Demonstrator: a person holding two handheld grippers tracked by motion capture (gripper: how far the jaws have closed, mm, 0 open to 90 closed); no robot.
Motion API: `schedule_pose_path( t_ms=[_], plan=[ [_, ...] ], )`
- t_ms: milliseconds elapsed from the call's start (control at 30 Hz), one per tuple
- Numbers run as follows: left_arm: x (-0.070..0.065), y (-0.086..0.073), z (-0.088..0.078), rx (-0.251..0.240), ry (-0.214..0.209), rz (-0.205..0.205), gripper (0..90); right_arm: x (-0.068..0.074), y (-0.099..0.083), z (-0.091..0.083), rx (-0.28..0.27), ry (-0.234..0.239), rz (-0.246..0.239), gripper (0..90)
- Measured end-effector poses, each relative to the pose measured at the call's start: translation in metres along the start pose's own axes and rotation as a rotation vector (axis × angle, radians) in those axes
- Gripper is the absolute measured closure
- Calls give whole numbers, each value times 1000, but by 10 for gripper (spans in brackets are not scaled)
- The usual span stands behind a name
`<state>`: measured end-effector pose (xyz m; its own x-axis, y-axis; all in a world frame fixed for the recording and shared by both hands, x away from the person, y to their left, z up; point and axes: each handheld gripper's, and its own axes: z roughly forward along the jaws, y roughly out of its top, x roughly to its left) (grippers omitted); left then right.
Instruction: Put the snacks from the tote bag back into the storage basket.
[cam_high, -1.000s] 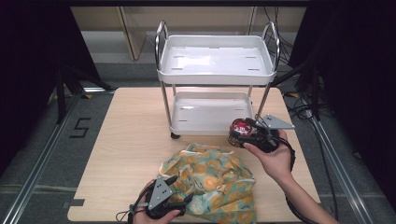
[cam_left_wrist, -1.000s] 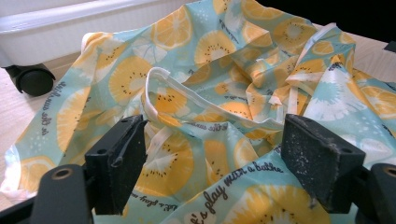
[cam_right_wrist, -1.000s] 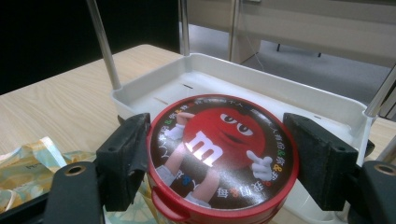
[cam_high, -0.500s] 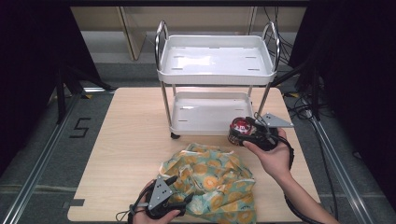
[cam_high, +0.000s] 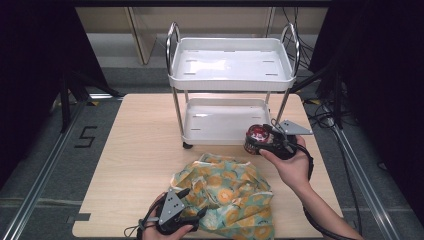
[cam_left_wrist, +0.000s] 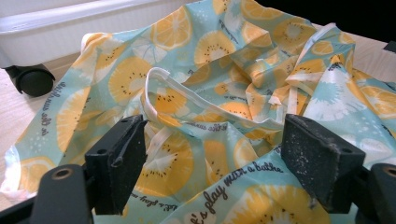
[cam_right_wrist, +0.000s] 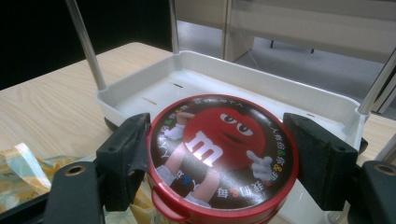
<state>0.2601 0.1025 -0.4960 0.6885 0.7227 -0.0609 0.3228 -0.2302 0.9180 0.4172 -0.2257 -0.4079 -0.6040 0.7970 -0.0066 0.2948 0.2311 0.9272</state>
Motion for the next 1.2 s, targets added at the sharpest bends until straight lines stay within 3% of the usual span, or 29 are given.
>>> schedule_pose_path(
  t_ms=[33,100,300,367,500,533,600,633,800,933,967,1000,1100,1133,1167,1200],
  plan=[
    [0,0,0,0,-1,3,222,3,0,1,-3,-4,38,272],
    [2,0,0,-4,-8,28,222,2,0,1,7,1,32,272],
    [0,0,0,-6,-5,1,222,-1,0,4,-8,-6,9,272],
    [0,0,0,-6,-5,1,222,1,0,5,-4,-3,51,272],
    [1,0,0,-5,-3,5,222,0,0,6,-5,1,53,272],
    [2,0,0,-5,-9,28,222,0,0,7,-5,-12,55,272],
    [2,0,0,-5,-8,28,222,-2,1,7,-6,-10,32,272],
    [1,0,0,-5,-6,6,222,-4,0,7,-4,-14,17,272],
    [1,0,0,-1,-4,21,222,-2,0,9,7,-18,62,272],
    [0,0,0,0,-1,4,222,-3,1,10,-5,-22,41,272],
    [0,0,0,-1,1,5,222,-1,1,10,0,-16,70,272],
    [2,1,0,-2,-4,28,222,-3,1,11,-11,-18,49,272],
    [2,1,0,-3,-6,27,222,-5,1,11,-4,-23,36,272],
    [1,0,0,-1,-4,15,222,-3,2,10,12,-20,66,272],
    [0,0,0,-5,-1,-1,222,-4,2,12,-1,-24,56,272],
    [1,0,0,-1,-1,12,222,-3,2,12,1,-30,74,272]
  ],
)
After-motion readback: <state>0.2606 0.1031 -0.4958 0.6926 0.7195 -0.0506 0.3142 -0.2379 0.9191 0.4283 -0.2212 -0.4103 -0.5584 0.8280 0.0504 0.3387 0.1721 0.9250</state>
